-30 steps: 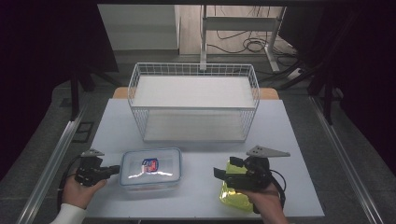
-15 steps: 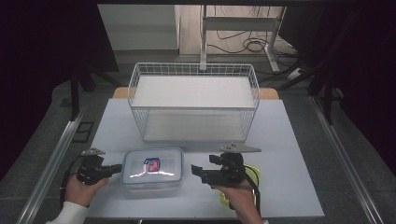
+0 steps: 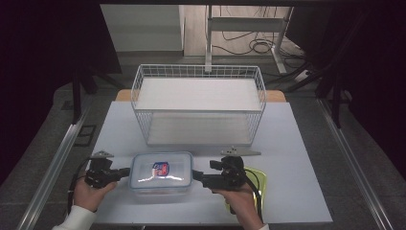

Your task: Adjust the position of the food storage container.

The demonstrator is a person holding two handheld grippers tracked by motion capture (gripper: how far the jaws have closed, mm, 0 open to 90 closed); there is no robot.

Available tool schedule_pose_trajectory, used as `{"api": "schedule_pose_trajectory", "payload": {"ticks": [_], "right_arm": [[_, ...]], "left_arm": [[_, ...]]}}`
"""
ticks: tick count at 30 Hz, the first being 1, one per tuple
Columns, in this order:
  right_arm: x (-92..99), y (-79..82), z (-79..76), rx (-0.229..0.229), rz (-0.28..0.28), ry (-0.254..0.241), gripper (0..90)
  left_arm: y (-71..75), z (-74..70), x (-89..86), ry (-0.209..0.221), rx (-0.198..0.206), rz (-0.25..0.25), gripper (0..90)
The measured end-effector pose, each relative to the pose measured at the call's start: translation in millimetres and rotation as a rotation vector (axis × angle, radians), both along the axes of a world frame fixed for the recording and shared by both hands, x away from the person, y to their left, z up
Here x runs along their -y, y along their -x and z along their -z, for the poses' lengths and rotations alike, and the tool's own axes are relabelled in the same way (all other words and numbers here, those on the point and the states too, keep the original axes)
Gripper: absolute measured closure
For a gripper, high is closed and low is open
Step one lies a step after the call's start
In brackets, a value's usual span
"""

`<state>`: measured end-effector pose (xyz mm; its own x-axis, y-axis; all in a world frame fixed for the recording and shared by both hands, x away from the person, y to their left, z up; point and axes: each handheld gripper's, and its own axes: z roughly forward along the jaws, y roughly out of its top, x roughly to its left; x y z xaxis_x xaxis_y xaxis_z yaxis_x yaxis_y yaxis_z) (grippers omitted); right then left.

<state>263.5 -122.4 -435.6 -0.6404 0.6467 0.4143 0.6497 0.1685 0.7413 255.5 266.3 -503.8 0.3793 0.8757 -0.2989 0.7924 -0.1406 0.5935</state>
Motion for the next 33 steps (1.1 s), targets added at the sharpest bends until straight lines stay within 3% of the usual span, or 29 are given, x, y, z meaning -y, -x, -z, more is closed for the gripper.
{"api": "schedule_pose_trajectory", "payload": {"ticks": [9, 11, 13, 14, 18, 22, 27, 33], "right_arm": [[0.4, -4.8, 1.3, -0.019, -0.009, 0.019, 17.6], [-0.6, -5.8, 2.4, -0.020, -0.011, 0.023, 17.4], [-1.0, -6.5, 2.5, -0.024, -0.012, 0.023, 17.4], [-1.0, -6.5, 2.5, -0.024, -0.012, 0.023, 17.4], [0.2, -7.8, 3.3, -0.026, -0.015, 0.028, 17.4], [1.8, -9.1, 4.7, -0.039, -0.013, 0.030, 17.3], [0.5, -10.8, 7.9, -0.051, -0.025, 0.036, 17.2], [-0.5, -12.0, 8.0, -0.053, -0.025, 0.040, 17.2]], "left_arm": [[-2.6, 1.0, 2.4, 0.008, 0.004, -0.003, 89.1], [-2.3, 1.0, -0.6, 0.005, 0.002, -0.021, 82.9], [0.0, -1.9, -6.9, 0.017, 0.016, -0.056, 70.2], [1.5, -4.6, -9.9, 0.021, 0.028, -0.065, 70.2], [10.2, -17.1, -17.2, 0.057, 0.072, -0.066, 46.5], [16.1, -25.3, -19.9, 0.101, 0.072, -0.043, 28.6], [18.8, -28.8, -22.8, 0.150, 0.069, -0.041, 20.3], [19.3, -28.0, -24.1, 0.179, 0.051, -0.044, 16.5]]}}
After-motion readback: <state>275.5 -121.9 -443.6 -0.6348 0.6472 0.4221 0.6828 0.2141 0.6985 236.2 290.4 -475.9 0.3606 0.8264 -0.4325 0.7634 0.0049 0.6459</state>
